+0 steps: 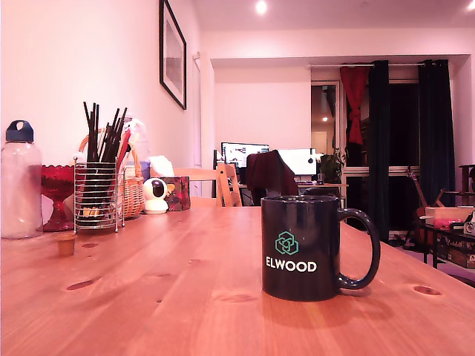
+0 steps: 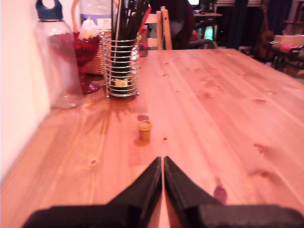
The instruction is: Pick the coffee capsule and then drop it inside the coffee cup in front of you
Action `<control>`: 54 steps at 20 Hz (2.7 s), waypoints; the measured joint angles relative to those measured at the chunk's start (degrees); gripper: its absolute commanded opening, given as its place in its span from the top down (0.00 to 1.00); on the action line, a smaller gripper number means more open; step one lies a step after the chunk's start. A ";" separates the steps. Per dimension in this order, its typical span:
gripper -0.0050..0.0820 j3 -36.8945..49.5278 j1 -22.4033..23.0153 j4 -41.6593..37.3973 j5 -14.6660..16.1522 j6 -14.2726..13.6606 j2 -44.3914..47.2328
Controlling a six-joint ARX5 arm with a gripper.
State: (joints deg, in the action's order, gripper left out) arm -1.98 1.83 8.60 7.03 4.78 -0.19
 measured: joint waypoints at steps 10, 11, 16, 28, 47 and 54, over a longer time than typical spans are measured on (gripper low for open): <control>0.96 -0.02 0.00 -0.42 -0.52 5.42 0.42; 0.96 -0.07 0.00 -0.39 -0.94 5.44 1.60; 0.96 -0.52 0.00 -3.61 -2.73 5.44 12.59; 0.20 -1.66 0.00 -30.27 0.17 0.74 41.16; 0.20 -2.29 -0.04 -75.73 2.99 -2.86 86.82; 0.20 -8.83 -0.04 -76.87 2.97 -2.86 94.53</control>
State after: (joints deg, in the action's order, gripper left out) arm -10.81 1.78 -68.27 10.00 1.91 94.35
